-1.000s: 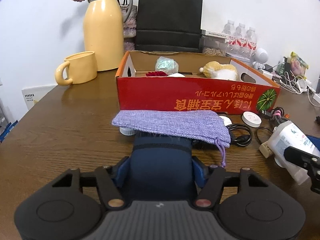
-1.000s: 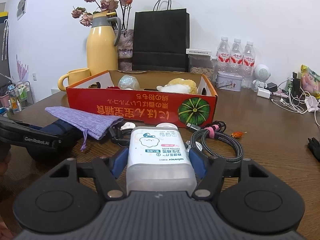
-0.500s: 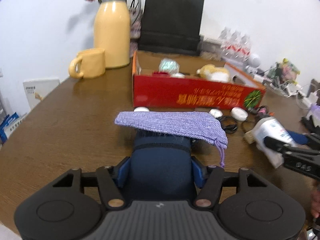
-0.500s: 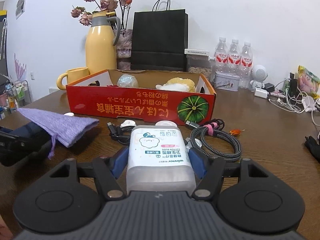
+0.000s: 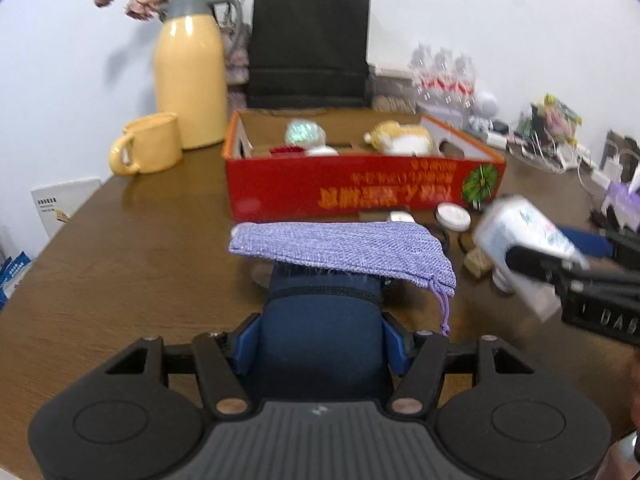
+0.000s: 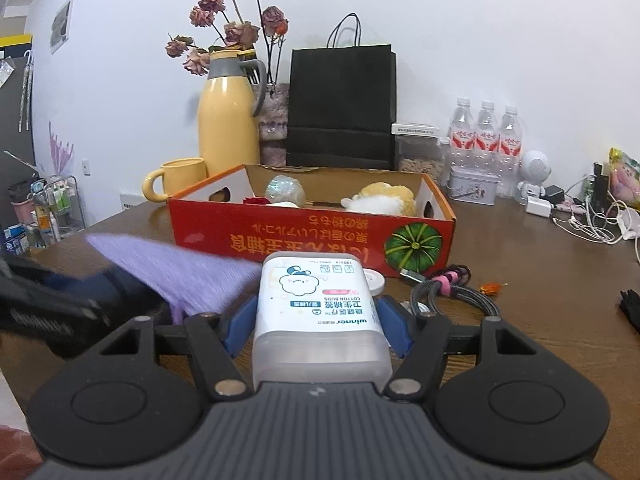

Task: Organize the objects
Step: 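Lift the navy case and cotton-bud box with both tools toward the cardboard box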

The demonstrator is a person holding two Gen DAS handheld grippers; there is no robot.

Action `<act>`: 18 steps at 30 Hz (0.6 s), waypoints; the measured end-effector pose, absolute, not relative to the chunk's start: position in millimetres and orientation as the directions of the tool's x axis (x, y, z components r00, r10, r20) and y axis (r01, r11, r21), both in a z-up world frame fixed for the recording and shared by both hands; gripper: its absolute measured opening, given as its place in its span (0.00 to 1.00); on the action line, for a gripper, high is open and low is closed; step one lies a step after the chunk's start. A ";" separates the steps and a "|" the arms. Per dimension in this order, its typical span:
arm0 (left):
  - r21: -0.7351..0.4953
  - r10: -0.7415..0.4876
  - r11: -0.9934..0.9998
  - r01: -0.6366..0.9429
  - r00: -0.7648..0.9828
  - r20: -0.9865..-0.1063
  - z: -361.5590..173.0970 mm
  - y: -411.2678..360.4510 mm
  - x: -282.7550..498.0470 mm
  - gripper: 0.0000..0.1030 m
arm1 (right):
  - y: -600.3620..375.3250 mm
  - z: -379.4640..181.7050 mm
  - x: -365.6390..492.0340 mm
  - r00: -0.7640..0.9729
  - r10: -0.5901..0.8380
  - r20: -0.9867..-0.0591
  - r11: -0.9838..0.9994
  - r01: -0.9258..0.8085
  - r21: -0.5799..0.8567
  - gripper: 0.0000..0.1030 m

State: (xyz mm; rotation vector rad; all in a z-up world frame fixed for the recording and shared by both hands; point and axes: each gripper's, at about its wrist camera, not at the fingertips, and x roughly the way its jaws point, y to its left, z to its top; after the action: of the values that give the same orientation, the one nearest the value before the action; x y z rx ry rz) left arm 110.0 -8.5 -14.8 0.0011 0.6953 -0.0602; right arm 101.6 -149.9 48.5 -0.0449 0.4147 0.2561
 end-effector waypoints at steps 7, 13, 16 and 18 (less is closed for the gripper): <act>0.033 -0.072 0.992 0.123 0.758 -0.649 -31.2 -26.0 111.4 0.59 | -126.0 41.6 130.4 0.837 0.297 -0.461 0.944 -0.330 0.009 0.65; 0.010 -0.074 0.994 0.105 0.764 -0.641 -31.8 -13.5 110.5 0.59 | -110.2 31.8 138.4 0.820 0.283 -0.498 0.936 -0.350 -0.045 0.65; 0.000 -0.064 0.997 0.082 0.774 -0.630 -27.8 -3.9 107.3 0.59 | -107.2 31.0 137.0 0.824 0.274 -0.496 0.934 -0.351 -0.067 0.65; -0.004 -0.053 0.998 0.064 0.783 -0.620 -23.7 3.2 104.6 0.59 | -106.6 31.0 136.6 0.826 0.271 -0.495 0.934 -0.349 -0.072 0.65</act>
State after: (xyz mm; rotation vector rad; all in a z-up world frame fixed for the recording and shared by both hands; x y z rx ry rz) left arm 104.6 3.2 -23.7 0.0172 0.6680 -0.0628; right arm 136.6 -106.6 31.0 -0.1619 0.5002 0.3309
